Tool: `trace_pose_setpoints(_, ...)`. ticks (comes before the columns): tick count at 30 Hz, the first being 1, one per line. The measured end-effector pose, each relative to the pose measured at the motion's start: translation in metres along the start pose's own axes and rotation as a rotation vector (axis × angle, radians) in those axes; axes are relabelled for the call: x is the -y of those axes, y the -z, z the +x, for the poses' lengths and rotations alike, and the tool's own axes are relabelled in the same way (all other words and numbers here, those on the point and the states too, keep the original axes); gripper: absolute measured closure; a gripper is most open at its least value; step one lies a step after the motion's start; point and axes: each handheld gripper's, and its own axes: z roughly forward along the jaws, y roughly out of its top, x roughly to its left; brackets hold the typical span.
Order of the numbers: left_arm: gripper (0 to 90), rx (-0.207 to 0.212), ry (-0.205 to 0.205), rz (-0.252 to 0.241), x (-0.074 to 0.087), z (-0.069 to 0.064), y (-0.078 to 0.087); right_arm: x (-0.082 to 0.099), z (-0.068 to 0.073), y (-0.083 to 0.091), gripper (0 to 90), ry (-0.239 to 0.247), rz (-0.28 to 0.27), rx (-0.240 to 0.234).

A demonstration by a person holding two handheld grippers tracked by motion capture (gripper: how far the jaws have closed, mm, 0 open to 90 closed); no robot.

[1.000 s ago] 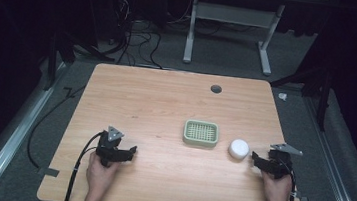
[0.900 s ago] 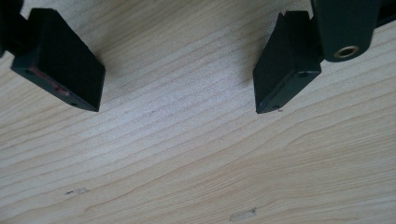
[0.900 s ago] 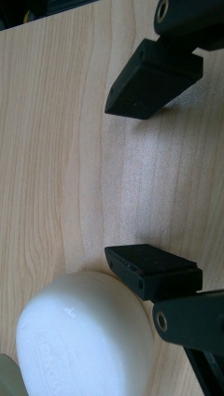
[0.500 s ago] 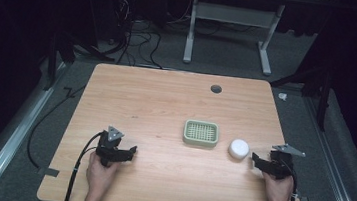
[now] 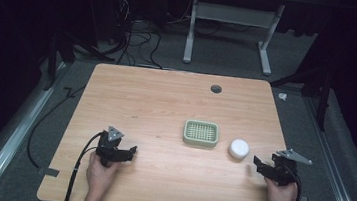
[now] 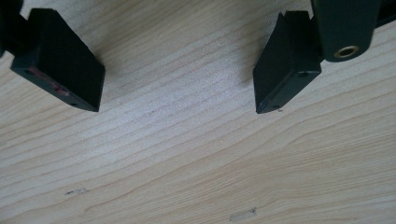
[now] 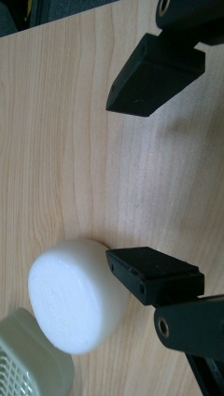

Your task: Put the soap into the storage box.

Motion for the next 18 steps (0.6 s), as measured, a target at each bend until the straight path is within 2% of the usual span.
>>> trace_pose_setpoints(9,17.3,0.000,0.000,0.000,0.000,0.000,0.000,0.008,0.009,0.017,23.8,0.003,-0.036,-0.019)
trace_pose_setpoints(18,17.3,0.000,0.000,0.000,0.000,0.000,0.000,0.013,0.021,0.024,22.3,0.019,-0.046,-0.046)
